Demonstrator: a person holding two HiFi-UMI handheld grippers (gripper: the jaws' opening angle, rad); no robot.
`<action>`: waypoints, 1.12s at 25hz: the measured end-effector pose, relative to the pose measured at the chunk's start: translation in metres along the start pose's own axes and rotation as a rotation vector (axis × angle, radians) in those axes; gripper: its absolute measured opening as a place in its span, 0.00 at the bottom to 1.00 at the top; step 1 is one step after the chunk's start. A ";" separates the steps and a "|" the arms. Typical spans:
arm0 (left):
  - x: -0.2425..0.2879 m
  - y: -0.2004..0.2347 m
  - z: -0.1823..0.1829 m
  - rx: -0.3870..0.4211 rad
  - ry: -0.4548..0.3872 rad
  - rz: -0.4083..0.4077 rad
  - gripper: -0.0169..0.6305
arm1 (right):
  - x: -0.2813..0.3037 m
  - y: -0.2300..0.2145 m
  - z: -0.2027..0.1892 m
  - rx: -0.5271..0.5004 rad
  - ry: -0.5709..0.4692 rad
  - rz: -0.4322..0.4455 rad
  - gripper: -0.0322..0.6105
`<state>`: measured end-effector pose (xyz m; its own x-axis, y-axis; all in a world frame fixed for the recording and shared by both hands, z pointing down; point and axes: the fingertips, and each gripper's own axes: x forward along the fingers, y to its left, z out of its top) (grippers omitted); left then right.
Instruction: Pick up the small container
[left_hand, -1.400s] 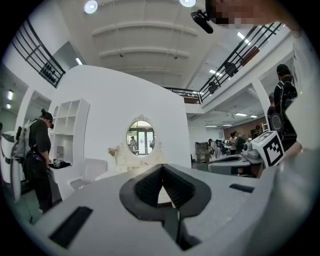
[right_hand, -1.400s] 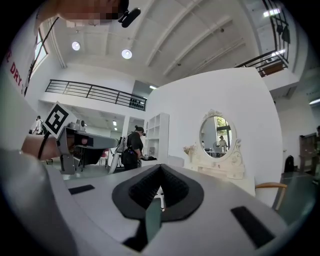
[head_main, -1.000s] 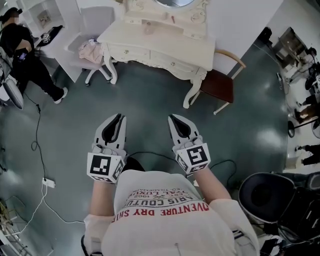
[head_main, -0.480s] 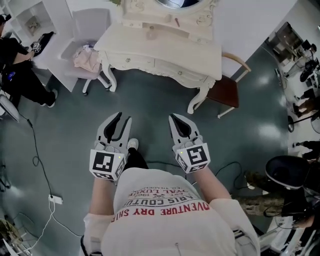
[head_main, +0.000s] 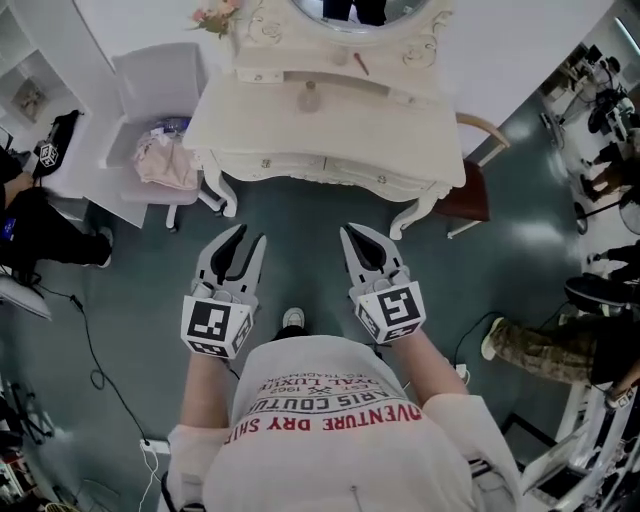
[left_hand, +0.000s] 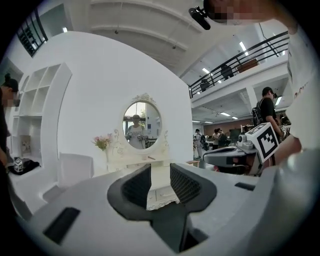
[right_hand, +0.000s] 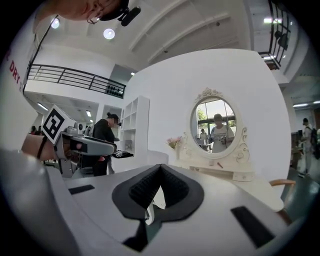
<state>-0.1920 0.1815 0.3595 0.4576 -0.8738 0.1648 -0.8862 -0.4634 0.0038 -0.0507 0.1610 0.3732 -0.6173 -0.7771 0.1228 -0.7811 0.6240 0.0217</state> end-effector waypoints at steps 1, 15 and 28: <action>0.009 0.012 0.003 0.002 0.001 -0.010 0.18 | 0.012 -0.003 0.003 0.004 0.001 -0.007 0.05; 0.155 0.079 -0.001 -0.006 0.051 -0.076 0.18 | 0.128 -0.102 -0.001 0.037 0.041 -0.082 0.05; 0.366 0.123 -0.009 -0.033 0.111 -0.059 0.22 | 0.263 -0.250 -0.007 -0.033 0.050 0.007 0.05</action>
<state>-0.1343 -0.1941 0.4297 0.4999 -0.8224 0.2716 -0.8606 -0.5068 0.0493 -0.0171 -0.1993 0.4068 -0.6166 -0.7682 0.1723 -0.7730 0.6323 0.0528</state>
